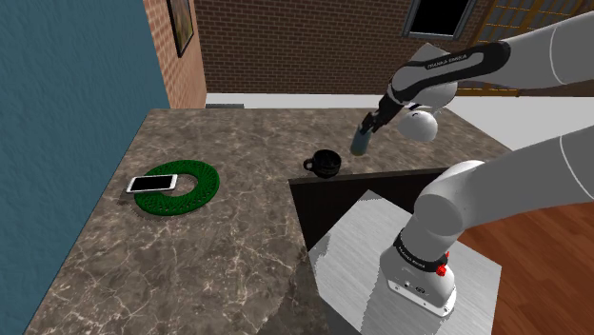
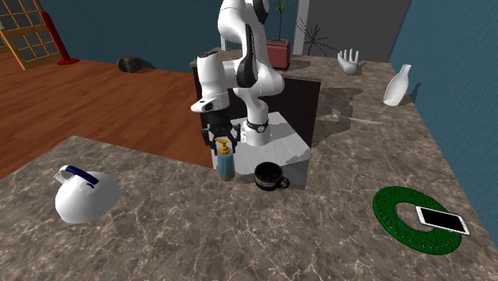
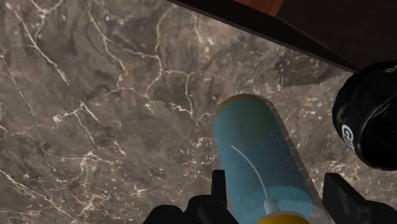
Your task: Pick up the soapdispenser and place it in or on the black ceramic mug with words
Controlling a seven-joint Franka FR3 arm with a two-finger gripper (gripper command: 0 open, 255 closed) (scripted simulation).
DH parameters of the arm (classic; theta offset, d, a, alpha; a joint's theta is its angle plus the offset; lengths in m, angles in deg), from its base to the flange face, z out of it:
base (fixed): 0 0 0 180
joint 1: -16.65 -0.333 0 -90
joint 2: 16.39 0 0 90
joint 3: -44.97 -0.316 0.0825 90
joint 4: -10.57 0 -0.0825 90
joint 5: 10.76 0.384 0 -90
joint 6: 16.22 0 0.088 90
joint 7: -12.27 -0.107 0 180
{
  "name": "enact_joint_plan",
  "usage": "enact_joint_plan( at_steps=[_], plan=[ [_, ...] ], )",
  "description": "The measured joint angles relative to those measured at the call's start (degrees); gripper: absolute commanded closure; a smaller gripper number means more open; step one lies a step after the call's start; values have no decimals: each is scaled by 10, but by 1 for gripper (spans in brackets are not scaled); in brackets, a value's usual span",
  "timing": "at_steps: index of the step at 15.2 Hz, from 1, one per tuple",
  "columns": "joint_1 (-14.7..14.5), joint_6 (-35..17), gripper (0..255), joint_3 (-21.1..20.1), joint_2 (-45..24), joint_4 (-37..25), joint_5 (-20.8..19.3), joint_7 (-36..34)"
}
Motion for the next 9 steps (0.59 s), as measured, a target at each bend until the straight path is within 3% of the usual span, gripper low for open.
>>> enact_joint_plan(
  at_steps=[9],
  plan=[
    [10, 81, 255, -30, 39, -43, -1, -19]
  ],
)
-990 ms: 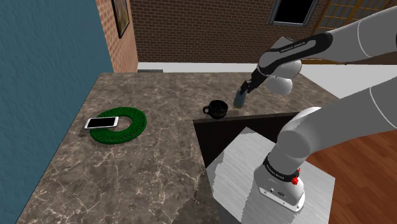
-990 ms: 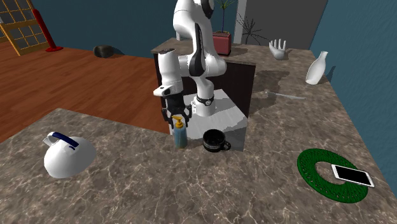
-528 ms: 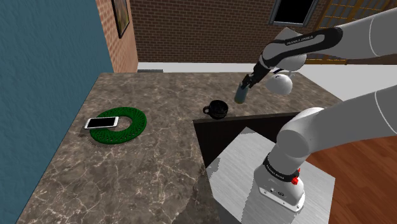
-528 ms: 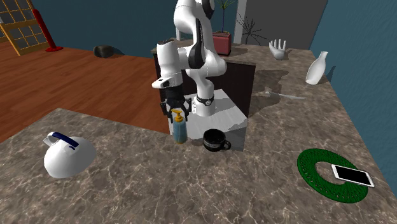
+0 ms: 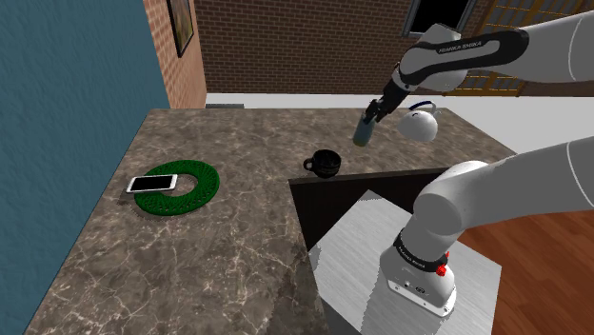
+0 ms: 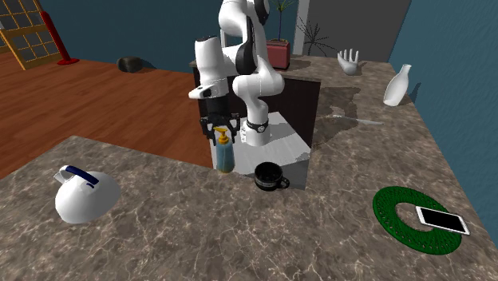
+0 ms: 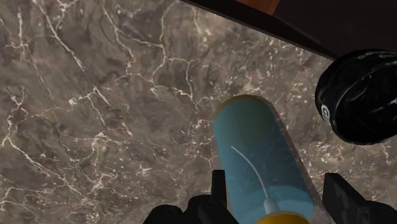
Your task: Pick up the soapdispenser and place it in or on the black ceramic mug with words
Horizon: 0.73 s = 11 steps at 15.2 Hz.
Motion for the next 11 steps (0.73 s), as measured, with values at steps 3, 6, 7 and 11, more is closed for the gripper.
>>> enact_joint_plan(
  at_steps=[3, 6, 7, 11],
  plan=[
    [1, 27, 255, -8, 9, -18, 2, -5],
    [2, 51, 255, -16, 17, -35, 3, -9],
    [1, 59, 255, -19, 18, -42, 4, -11],
    [0, 92, 255, -27, 24, -69, 8, -16]
  ],
)
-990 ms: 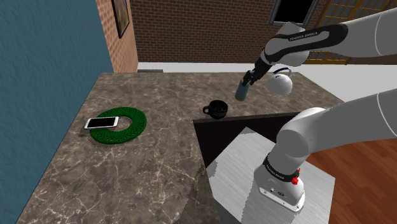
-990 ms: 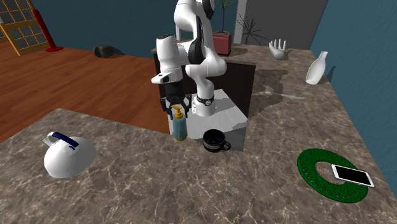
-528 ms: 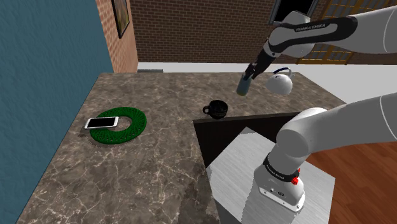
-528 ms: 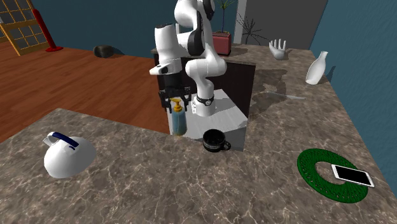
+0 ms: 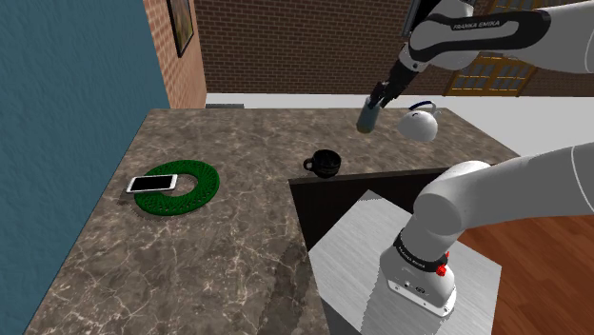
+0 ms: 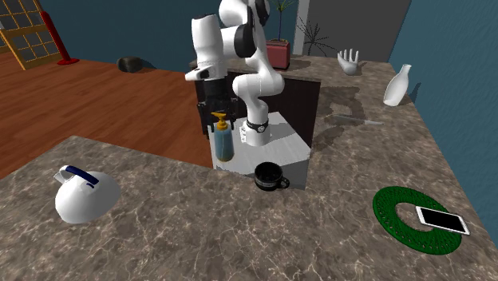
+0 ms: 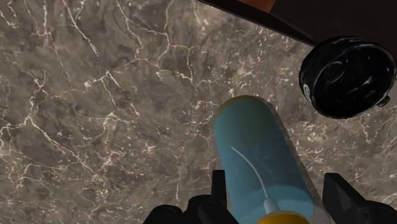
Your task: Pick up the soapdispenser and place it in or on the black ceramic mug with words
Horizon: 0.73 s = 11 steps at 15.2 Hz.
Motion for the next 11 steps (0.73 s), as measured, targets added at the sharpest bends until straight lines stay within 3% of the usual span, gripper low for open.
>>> enact_joint_plan(
  at_steps=[3, 11],
  plan=[
    [-1, 16, 255, -11, 6, -10, 3, -9],
    [-37, 14, 255, -118, 10, -4, 36, -123]
  ],
)
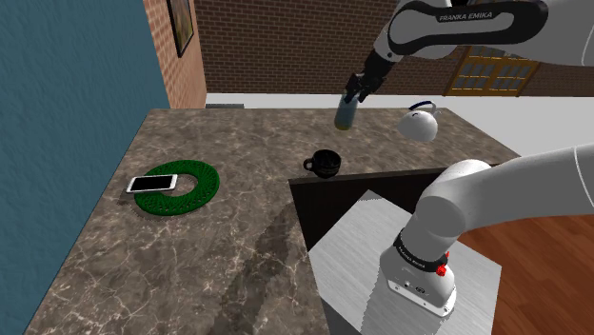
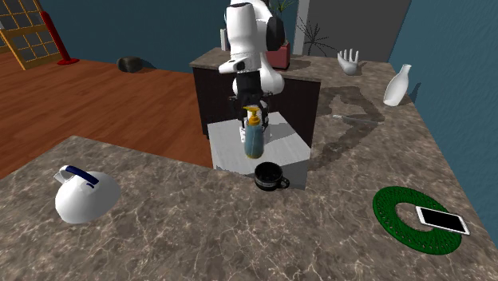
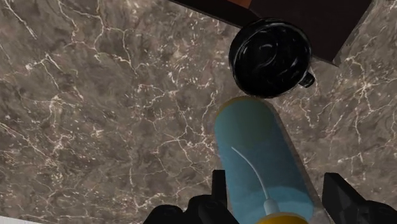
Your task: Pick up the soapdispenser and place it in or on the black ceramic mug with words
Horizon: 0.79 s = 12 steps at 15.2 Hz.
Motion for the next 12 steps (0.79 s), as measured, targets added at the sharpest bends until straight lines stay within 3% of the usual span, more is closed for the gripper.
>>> enact_joint_plan(
  at_steps=[5, 12],
  plan=[
    [-24, -4, 255, -60, -13, -10, 20, -66],
    [-26, -57, 255, -62, -23, 33, 22, -71]
  ],
)
